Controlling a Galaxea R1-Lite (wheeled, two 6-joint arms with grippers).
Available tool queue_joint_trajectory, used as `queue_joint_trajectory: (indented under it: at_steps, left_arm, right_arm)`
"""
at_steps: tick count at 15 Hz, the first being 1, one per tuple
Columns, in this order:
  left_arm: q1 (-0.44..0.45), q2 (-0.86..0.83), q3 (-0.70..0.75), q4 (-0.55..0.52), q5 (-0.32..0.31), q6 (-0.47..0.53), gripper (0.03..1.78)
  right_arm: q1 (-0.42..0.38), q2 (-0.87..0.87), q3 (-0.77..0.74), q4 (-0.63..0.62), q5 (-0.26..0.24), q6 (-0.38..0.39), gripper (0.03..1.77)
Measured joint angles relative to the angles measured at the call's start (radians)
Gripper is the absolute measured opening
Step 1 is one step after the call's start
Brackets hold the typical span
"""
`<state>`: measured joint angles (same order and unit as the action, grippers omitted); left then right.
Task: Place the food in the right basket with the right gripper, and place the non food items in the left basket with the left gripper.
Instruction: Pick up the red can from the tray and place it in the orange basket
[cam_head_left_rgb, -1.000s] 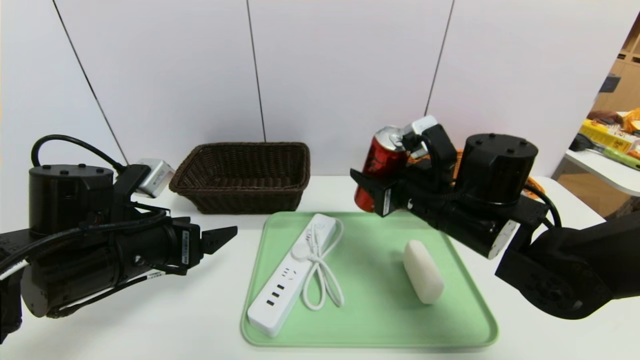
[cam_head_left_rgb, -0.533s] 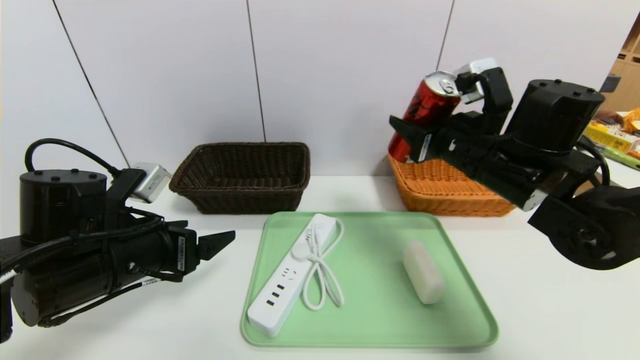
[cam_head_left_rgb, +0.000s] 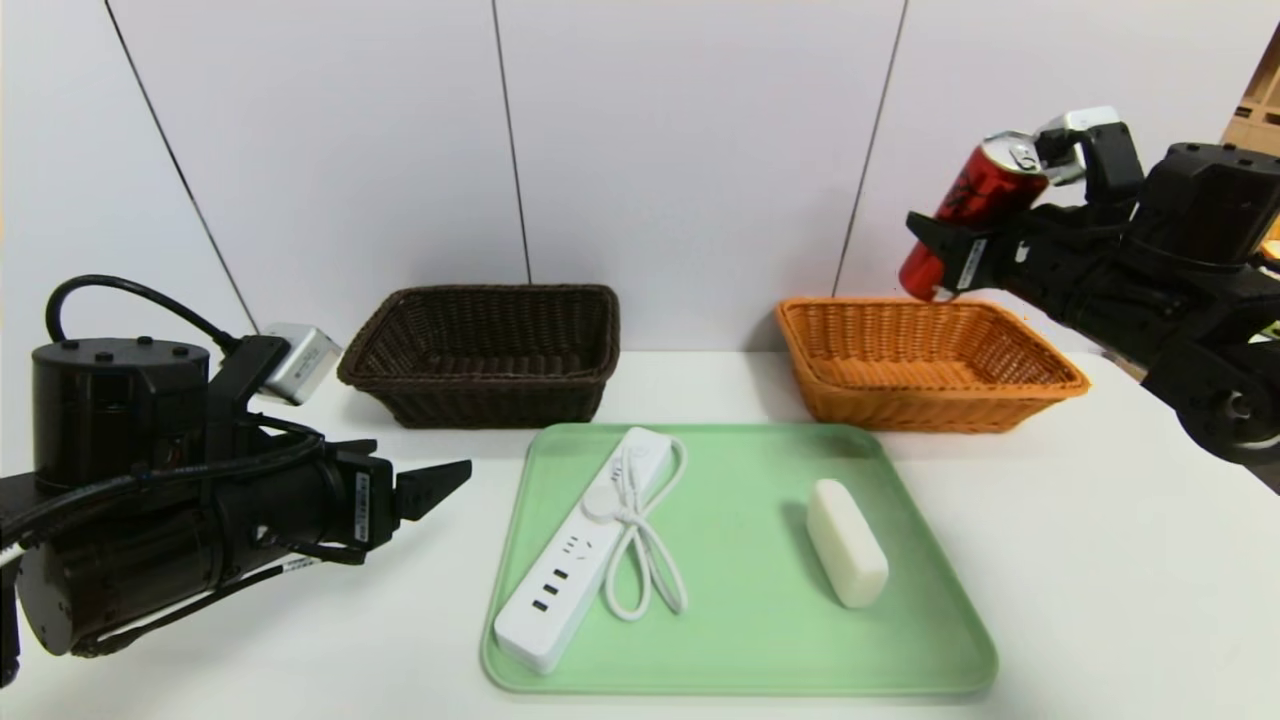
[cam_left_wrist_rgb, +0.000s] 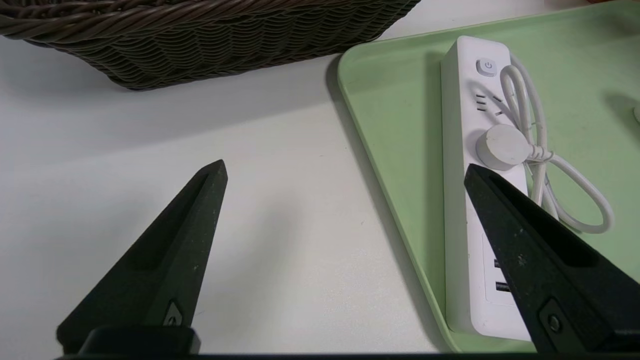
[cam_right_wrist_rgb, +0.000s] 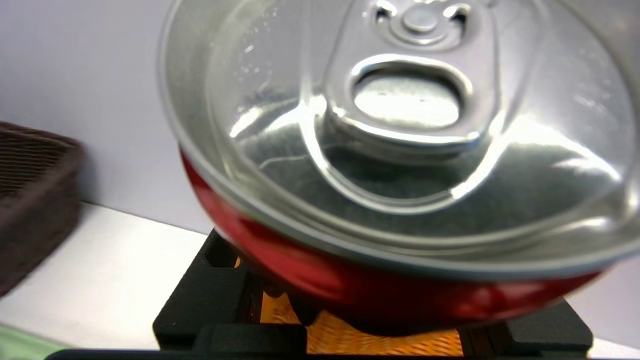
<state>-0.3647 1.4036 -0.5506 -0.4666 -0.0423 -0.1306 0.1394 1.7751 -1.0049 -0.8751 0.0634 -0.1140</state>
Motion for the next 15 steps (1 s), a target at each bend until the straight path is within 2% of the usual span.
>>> queue_joint_trajectory:
  at_steps: [4,10,15]
  left_arm:
    - [-0.005,0.004,-0.006,0.000,0.000,0.000,1.69]
    - [-0.008,0.015,-0.009,-0.017,-0.002,-0.001,1.69]
    - [-0.008,0.015,-0.005,-0.020,-0.002,0.000,1.69]
  right_arm:
    - [-0.048,0.079,-0.023,-0.007,0.010,0.002,0.99]
    - [-0.056,0.235,-0.079,-0.063,0.005,0.004,0.99]
    - [-0.058,0.297,-0.080,-0.069,0.001,0.007,1.32]
